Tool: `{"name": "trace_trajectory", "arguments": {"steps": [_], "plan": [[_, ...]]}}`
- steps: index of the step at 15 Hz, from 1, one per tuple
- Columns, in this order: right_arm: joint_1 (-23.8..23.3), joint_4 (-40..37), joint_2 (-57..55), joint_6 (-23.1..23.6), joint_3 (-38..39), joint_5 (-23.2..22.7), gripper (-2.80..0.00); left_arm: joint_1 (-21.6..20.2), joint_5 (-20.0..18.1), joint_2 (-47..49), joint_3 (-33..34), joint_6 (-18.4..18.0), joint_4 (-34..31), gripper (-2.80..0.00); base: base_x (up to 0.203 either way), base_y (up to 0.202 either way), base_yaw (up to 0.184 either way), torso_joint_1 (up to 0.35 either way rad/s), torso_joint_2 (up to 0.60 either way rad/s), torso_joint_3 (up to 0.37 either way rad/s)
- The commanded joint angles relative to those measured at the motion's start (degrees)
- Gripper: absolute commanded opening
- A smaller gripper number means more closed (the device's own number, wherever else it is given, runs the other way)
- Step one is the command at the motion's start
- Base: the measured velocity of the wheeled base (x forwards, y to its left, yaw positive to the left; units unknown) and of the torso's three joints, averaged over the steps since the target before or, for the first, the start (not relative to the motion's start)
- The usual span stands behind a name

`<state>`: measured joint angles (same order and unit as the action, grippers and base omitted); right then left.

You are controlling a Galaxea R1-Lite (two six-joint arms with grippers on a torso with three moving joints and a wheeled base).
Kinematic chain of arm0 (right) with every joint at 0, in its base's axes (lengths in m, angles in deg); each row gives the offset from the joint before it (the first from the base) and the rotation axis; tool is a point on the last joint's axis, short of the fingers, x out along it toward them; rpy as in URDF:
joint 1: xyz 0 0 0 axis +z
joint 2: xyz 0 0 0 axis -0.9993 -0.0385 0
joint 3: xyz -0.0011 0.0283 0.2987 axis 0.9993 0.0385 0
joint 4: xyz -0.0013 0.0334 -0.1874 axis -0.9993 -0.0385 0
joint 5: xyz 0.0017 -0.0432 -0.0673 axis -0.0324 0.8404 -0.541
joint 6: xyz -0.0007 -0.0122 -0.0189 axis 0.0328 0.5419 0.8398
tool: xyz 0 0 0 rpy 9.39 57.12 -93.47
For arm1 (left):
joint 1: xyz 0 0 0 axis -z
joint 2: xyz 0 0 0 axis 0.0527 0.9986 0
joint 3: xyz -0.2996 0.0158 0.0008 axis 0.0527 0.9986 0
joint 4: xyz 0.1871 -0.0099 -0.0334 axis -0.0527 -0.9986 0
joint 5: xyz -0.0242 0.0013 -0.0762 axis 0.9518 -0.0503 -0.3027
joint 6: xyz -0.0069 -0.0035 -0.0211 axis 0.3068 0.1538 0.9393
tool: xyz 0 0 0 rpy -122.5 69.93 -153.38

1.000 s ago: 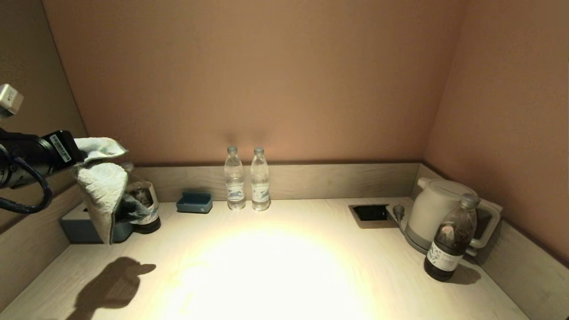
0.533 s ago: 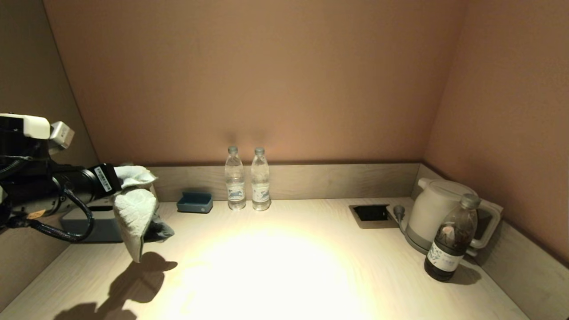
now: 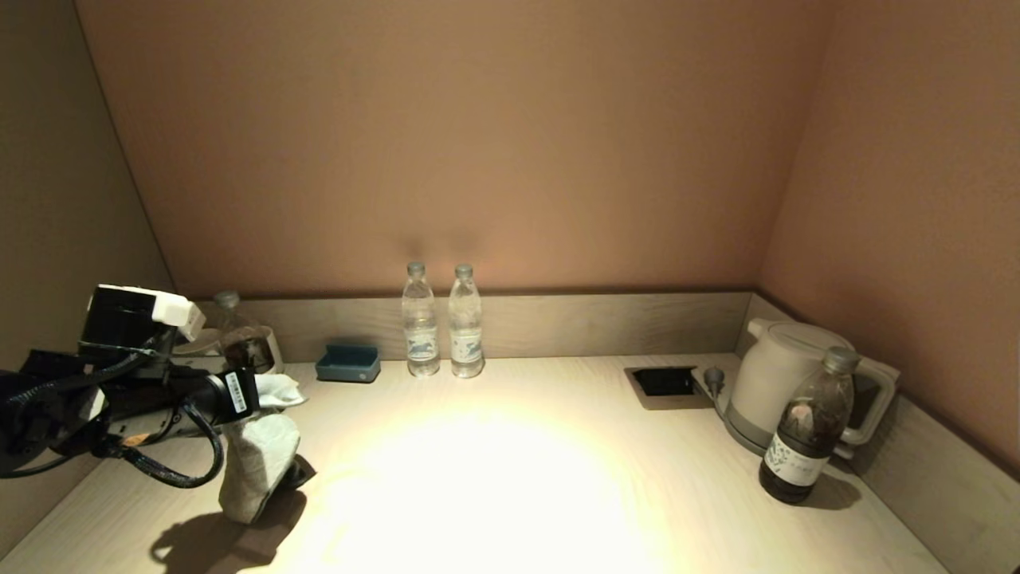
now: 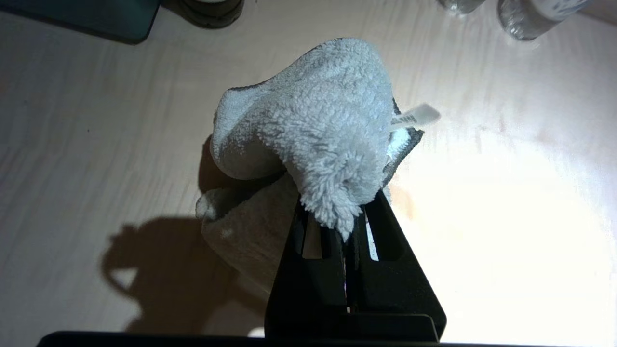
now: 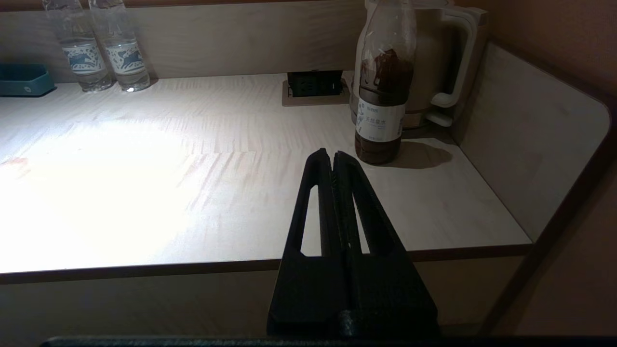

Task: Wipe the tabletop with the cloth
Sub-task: Sweep the stains on the table

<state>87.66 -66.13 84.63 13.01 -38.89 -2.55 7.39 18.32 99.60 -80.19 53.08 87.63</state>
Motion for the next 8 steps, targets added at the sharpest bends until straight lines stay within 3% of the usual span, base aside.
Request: {"name": "trace_trajectory", "arguments": {"steps": [1, 5, 8], "plan": [[0.0, 0.0, 0.0, 0.0, 0.0, 0.0, -2.8, 0.0, 0.1, 3.6, 1.0, 0.1, 0.0, -2.8, 0.0, 0.0, 0.0, 0.0, 0.0, 0.0], [0.0, 0.0, 0.0, 0.0, 0.0, 0.0, -2.8, -0.1, 1.0, 8.4, 1.5, 0.0, 0.0, -2.8, 0.0, 0.0, 0.0, 0.0, 0.0, 0.0], [0.0, 0.0, 0.0, 0.0, 0.0, 0.0, -2.8, -0.1, 4.2, 11.8, 1.4, -0.1, 0.0, -2.8, 0.0, 0.0, 0.0, 0.0, 0.0, 0.0]]}}
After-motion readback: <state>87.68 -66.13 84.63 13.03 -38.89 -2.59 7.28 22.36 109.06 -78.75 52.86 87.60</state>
